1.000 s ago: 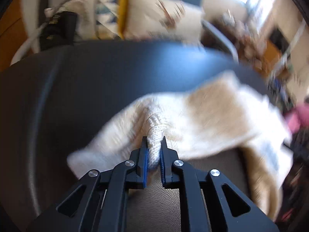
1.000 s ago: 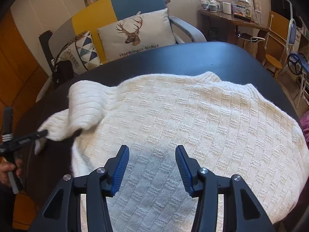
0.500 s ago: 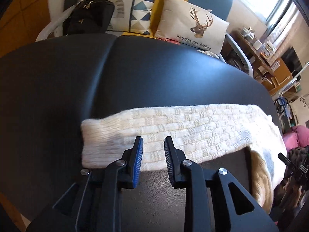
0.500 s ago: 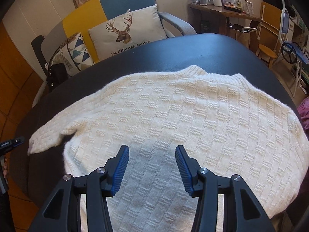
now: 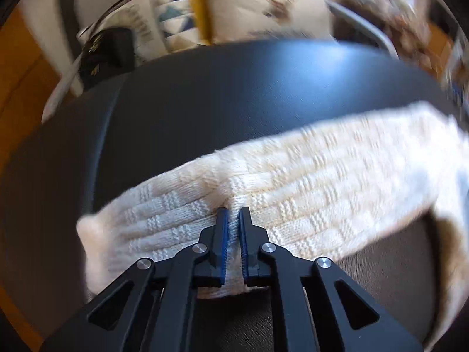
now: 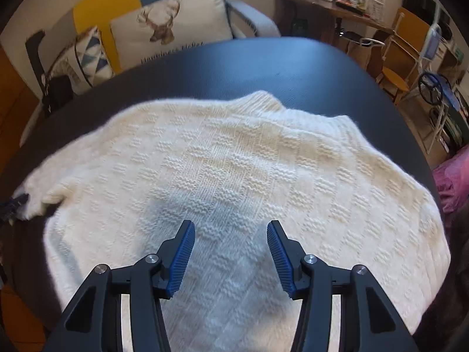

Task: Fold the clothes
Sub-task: 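Grasp the laid-out sleeve with the left gripper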

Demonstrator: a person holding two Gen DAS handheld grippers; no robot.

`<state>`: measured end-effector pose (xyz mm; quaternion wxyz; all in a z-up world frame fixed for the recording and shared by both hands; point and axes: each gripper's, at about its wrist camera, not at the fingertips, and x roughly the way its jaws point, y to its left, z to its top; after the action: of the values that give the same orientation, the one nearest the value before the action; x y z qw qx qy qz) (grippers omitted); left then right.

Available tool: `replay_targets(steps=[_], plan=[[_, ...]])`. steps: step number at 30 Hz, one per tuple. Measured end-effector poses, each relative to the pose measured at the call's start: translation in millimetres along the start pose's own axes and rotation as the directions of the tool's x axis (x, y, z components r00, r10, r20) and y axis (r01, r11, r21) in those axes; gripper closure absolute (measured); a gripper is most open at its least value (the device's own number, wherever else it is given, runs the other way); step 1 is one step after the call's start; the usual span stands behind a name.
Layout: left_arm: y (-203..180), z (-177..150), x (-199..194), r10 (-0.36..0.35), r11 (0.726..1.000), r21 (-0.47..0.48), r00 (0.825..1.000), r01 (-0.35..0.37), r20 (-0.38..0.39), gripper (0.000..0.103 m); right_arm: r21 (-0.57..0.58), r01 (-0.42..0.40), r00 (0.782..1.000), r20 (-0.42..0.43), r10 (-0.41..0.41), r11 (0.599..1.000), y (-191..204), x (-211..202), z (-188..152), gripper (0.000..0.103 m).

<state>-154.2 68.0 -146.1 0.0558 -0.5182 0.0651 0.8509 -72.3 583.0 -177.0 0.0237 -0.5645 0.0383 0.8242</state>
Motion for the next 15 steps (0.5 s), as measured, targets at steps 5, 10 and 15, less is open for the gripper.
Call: replay_targets(steps=[5, 10, 15], plan=[[65.8, 14.8, -32.2, -0.047, 0.971, -0.226, 0.991, 0.075, 0.128, 0.098, -0.085, 0.004, 1.0, 0.023, -0.002, 0.996, 30.9, 11.8, 28.1, 0.1], [106.4, 12.9, -78.7, 0.019, 0.96, -0.274, 0.965, 0.055, 0.261, 0.098, -0.096, -0.119, 0.978, 0.164, 0.133, 0.988, 64.2, -25.8, 67.0, 0.103], [108.5, -7.1, -42.0, 0.056, 0.981, -0.195, 0.986, -0.025, 0.156, 0.098, -0.141, -0.212, 0.967, 0.116, 0.229, 0.967, 76.8, -49.5, 68.4, 0.071]])
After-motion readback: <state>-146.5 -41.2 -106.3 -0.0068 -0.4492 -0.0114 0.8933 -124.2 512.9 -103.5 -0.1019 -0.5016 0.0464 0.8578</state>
